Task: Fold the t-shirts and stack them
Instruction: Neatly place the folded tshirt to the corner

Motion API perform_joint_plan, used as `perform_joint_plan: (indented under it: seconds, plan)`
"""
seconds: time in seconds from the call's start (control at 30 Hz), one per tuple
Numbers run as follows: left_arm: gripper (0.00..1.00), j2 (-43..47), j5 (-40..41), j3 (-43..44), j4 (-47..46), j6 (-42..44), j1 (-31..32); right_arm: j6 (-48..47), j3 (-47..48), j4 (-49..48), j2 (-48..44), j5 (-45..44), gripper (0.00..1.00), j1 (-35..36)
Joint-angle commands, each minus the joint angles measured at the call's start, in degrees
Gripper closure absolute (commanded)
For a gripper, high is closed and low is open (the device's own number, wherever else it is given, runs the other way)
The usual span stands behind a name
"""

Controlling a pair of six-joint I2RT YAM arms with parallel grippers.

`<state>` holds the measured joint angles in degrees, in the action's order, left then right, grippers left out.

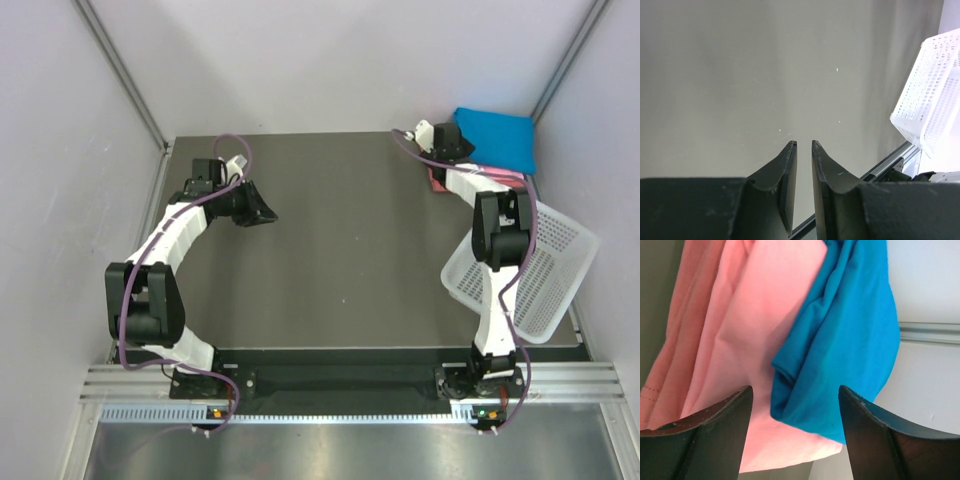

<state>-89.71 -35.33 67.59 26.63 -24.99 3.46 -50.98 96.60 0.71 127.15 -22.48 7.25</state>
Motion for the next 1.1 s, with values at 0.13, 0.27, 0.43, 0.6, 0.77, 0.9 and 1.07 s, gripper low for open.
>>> perform_joint_plan:
  seconds: [0.13, 0.27, 0.43, 0.6, 0.77, 0.9, 1.07]
  plan:
    - [0.77, 2.4, -1.5, -0.3, -2.7, 0.0, -0.2, -3.0, 0.7, -4.3, -0.9, -4.0, 0.32, 0.9]
    - [0.77, 2.4, -1.6, -0.3, -2.7, 0.1, -0.2, -3.0, 2.5, -4.9, 0.6, -4.6, 0.37, 1.0]
    - [0.77, 2.4, -1.7, -0.2, -2.6, 0.2, -0.2, -4.5, 5.2, -4.4, 3.1, -5.0, 0.46, 1.2]
    - [0.77, 2.4, -1.7, -0.3, -2.5, 0.3, -0.3, -6.1, 6.0, -5.3, 4.0, -4.2, 0.56, 1.5]
    - [0.77, 2.9, -2.0, -0.3, -2.5, 0.2, -0.3, -7.3, 7.4, -5.3, 5.6, -4.7, 0.53, 1.8]
    - [0.77, 3.1, -1.7, -0.5, -2.7, 0.2, -0.3, -8.2, 6.9, -6.2, 6.2, -4.7, 0.51, 2.3]
    - [0.78, 2.7, -2.3, -0.6, -3.1, -0.2, -0.3, -10.6, 6.3, -7.0, 5.2, -5.6, 0.89, 3.3]
